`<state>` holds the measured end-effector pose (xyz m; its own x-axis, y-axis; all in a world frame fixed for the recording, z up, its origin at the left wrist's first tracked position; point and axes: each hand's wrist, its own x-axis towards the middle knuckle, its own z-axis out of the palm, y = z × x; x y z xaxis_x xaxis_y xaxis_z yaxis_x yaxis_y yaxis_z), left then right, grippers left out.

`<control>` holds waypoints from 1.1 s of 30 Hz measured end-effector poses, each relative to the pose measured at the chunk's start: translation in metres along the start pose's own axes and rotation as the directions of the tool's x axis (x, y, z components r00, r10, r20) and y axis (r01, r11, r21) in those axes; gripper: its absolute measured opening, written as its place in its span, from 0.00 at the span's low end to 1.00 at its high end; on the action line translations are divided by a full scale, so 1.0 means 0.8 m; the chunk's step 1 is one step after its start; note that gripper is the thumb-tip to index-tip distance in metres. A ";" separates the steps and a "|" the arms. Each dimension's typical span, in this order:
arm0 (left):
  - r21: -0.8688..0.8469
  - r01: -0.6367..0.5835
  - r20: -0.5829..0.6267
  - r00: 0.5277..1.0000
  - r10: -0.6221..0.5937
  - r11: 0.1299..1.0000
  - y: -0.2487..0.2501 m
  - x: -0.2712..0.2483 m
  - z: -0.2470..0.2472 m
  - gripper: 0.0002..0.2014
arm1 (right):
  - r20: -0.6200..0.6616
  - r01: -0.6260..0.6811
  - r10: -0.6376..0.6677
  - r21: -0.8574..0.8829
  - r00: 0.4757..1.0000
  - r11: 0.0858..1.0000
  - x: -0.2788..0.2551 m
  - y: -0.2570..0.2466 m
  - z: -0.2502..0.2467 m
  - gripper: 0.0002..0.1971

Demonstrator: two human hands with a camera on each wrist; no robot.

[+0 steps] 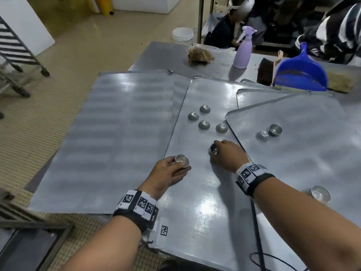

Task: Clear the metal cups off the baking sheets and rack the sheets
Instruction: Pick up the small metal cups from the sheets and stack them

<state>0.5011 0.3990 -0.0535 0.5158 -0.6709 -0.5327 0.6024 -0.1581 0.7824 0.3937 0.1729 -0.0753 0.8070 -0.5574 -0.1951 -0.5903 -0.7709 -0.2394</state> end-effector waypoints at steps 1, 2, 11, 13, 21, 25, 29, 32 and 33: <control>0.004 0.005 0.006 1.000 -0.005 1.000 0.000 0.002 0.004 0.14 | 0.006 0.007 -0.007 -0.008 1.000 1.000 -0.010 0.001 -0.001 0.16; 0.005 0.011 0.010 1.000 -0.011 1.000 -0.001 0.003 0.008 0.14 | 0.019 0.008 -0.008 0.012 1.000 1.000 -0.019 0.002 -0.003 0.16; -0.103 0.082 0.050 0.996 -0.078 0.991 -0.017 0.012 0.061 0.15 | -0.093 0.135 -0.100 0.567 0.991 0.813 -0.096 -0.028 -0.046 0.29; -0.117 0.080 0.064 0.995 -0.073 0.990 -0.020 0.011 0.073 0.13 | -0.075 0.132 -0.109 0.527 0.991 0.840 -0.103 -0.026 -0.043 0.30; 0.029 0.006 0.119 0.993 -0.009 1.000 -0.034 0.013 0.093 0.13 | -0.071 0.093 -0.066 0.539 0.995 0.837 -0.120 -0.003 -0.031 0.36; 0.068 0.030 0.071 0.997 -0.035 0.997 -0.037 0.021 0.101 0.10 | -0.092 0.000 0.057 0.525 0.994 0.851 -0.113 0.036 -0.047 0.29; 0.108 0.058 0.056 0.996 -0.064 0.993 -0.035 0.028 0.112 0.13 | -0.176 -0.181 0.264 0.385 0.948 0.905 -0.079 0.095 -0.067 0.20; 0.127 0.067 0.064 0.995 -0.076 0.990 -0.035 0.035 0.118 0.13 | -0.142 -0.296 0.350 0.307 0.926 0.905 -0.053 0.129 -0.082 0.19; 0.131 0.068 0.067 0.995 -0.077 0.989 -0.035 0.038 0.121 0.13 | -0.119 -0.320 0.362 0.273 0.924 0.907 -0.044 0.137 -0.085 0.18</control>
<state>0.4411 0.3131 -0.0608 0.4263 -0.7035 -0.5686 0.5512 -0.2963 0.7800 0.3013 0.0871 -0.0299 0.5341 -0.8312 -0.1542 -0.7986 -0.4363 -0.4145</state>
